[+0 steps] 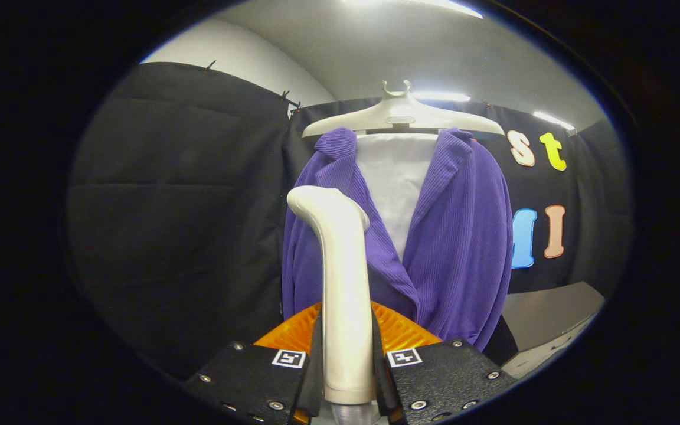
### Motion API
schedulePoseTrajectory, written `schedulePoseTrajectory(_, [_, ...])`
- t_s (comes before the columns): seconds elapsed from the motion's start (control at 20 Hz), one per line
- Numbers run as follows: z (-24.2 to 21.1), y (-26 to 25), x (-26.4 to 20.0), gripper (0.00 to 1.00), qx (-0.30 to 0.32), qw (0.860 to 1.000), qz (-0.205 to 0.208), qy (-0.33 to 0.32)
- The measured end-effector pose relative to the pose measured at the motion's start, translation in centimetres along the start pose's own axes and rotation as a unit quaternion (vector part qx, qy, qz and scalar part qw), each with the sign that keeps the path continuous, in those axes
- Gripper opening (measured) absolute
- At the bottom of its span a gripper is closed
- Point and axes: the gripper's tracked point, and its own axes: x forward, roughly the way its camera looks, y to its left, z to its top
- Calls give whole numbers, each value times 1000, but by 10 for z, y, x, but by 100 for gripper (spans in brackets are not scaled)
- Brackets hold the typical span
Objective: Iron the clothes twice with a garment steamer, once on the left side and once on the right side.
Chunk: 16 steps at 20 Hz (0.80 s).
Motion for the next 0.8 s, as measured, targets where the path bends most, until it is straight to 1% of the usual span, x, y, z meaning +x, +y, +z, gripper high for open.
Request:
schedulePoseTrajectory(0.25, [-28, -2, -4, 36, 7, 1000, 4, 21])
schedulePoseTrajectory(0.6, [-60, -8, -11, 36, 1, 999, 2, 34])
schedulePoseTrajectory(0.7, [-76, -10, -15, 36, 3, 999, 5, 51])
schedulePoseTrajectory(0.8, [-99, -10, -20, 36, 17, 996, 14, 89])
